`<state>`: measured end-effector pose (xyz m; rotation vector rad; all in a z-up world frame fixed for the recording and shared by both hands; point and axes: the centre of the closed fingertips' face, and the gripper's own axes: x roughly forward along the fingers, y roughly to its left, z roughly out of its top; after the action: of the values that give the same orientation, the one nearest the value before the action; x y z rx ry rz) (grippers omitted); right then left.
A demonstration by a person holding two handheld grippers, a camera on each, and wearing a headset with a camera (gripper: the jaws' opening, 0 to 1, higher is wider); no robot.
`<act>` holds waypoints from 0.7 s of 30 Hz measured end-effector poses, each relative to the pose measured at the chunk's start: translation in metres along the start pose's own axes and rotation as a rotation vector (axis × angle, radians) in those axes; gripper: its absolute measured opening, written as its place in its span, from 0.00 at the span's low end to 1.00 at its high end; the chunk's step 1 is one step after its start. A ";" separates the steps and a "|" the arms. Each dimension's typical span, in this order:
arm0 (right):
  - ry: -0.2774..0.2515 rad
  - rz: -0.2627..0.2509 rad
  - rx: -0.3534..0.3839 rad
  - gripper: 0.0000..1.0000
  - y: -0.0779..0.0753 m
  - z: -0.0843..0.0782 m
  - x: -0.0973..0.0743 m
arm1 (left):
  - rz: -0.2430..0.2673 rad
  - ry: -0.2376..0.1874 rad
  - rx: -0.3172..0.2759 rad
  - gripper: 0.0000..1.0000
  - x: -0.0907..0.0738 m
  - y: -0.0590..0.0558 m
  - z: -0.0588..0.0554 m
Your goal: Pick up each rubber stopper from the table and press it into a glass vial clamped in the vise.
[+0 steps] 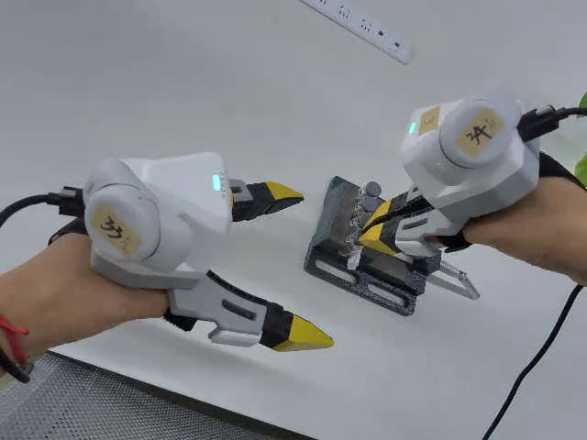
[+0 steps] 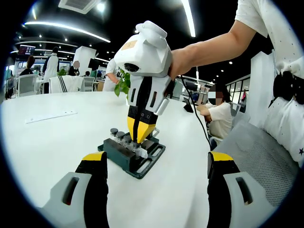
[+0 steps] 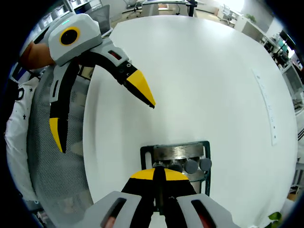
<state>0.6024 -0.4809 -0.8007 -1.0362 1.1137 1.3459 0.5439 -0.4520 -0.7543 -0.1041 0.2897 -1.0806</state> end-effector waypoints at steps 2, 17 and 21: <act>0.000 0.002 -0.005 0.00 0.000 0.000 0.000 | -0.001 -0.001 0.000 0.85 0.000 0.000 0.000; 0.015 -0.004 -0.023 0.00 0.001 0.000 0.002 | 0.000 -0.002 0.001 0.85 0.000 0.001 0.001; 0.024 -0.008 -0.029 0.00 0.001 0.000 0.002 | -0.001 0.002 0.002 0.85 0.000 0.000 0.001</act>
<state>0.6009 -0.4809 -0.8031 -1.0788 1.1098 1.3502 0.5445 -0.4524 -0.7532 -0.1010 0.2902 -1.0819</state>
